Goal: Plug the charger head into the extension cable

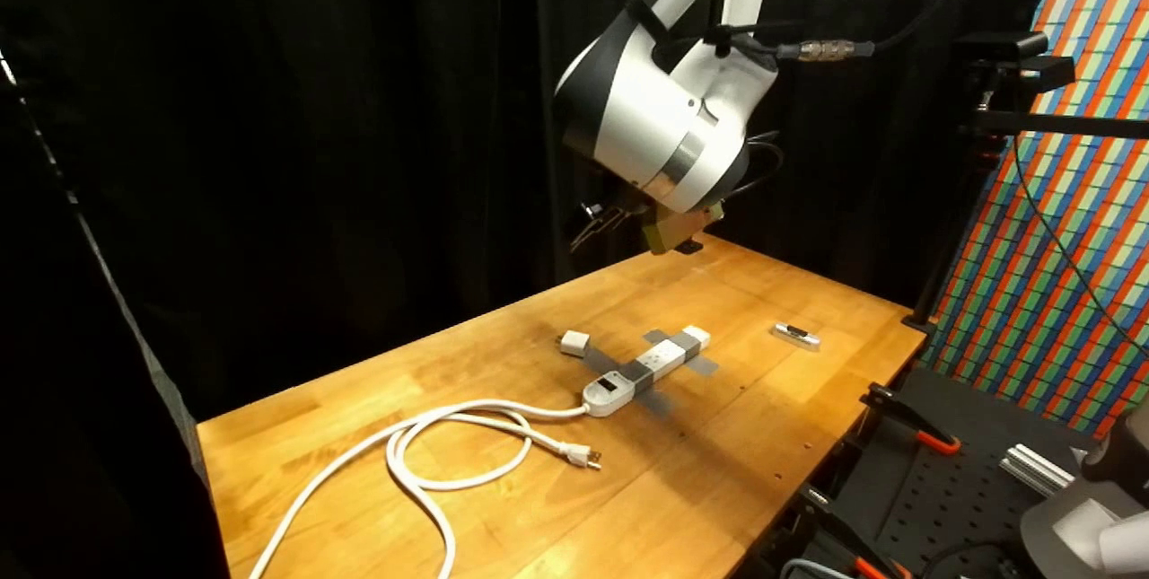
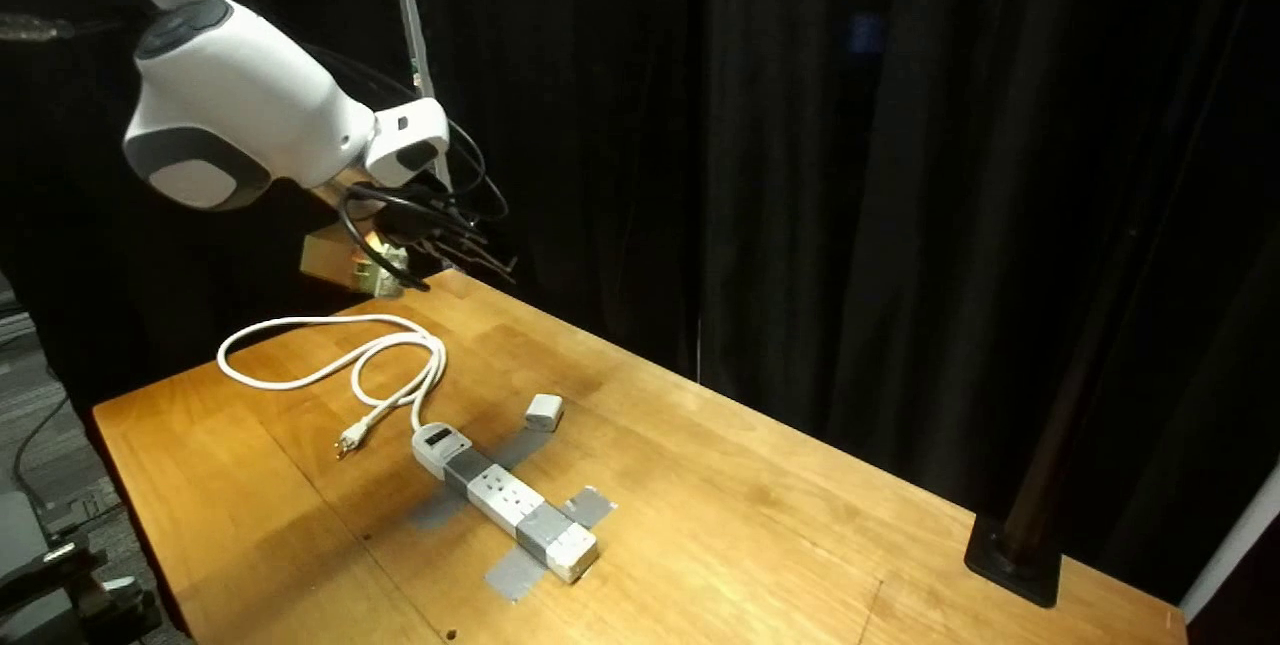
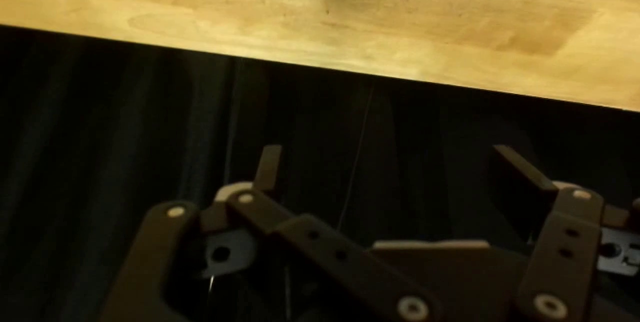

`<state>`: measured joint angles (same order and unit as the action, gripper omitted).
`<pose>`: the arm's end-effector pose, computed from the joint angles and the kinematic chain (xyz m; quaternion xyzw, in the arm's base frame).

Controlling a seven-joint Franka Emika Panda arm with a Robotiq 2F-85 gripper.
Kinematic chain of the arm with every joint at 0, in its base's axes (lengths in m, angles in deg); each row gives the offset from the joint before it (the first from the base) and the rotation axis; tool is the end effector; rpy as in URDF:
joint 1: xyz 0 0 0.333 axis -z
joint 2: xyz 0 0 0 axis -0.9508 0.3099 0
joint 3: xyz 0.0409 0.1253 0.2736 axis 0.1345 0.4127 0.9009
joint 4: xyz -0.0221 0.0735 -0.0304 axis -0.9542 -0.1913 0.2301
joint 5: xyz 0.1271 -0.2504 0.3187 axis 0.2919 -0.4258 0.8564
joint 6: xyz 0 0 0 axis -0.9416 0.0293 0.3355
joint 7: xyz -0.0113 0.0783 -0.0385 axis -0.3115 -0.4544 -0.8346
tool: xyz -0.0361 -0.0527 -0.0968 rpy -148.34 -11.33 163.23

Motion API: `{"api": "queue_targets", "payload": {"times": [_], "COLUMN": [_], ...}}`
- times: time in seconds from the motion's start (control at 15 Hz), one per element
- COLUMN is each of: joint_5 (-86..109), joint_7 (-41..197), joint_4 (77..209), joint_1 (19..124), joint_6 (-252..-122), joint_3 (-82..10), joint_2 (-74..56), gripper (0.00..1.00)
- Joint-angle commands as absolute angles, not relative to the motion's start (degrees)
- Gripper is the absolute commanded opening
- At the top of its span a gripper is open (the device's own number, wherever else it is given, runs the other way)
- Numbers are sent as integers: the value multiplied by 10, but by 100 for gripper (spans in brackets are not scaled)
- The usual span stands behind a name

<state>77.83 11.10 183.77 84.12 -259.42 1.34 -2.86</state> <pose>0.5260 0.0831 0.2079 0.9385 0.0588 0.3373 0.0453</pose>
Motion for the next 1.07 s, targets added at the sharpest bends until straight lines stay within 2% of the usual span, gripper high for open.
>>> {"api": "queue_targets", "payload": {"times": [0.0, 0.07, 0.13, 0.2, 0.67, 0.73, 1.0], "joint_5": [672, 731, 716, 662, 664, 772, 872], "joint_7": [209, 156, 165, 261, 264, 113, -4], "joint_4": [1836, 1821, 1839, 1861, 1851, 1826, 1816], "joint_1": [749, 816, 809, 709, 711, 786, 723], "joint_6": [-2640, -2652, -2626, -2586, -2592, -2603, -2448], "joint_3": [-101, -30, -36, -153, -151, -61, -140], "joint_2": [46, 87, 41, 30, 54, 85, 89], "gripper": [100, 100, 100, 100, 100, 100, 100]}}
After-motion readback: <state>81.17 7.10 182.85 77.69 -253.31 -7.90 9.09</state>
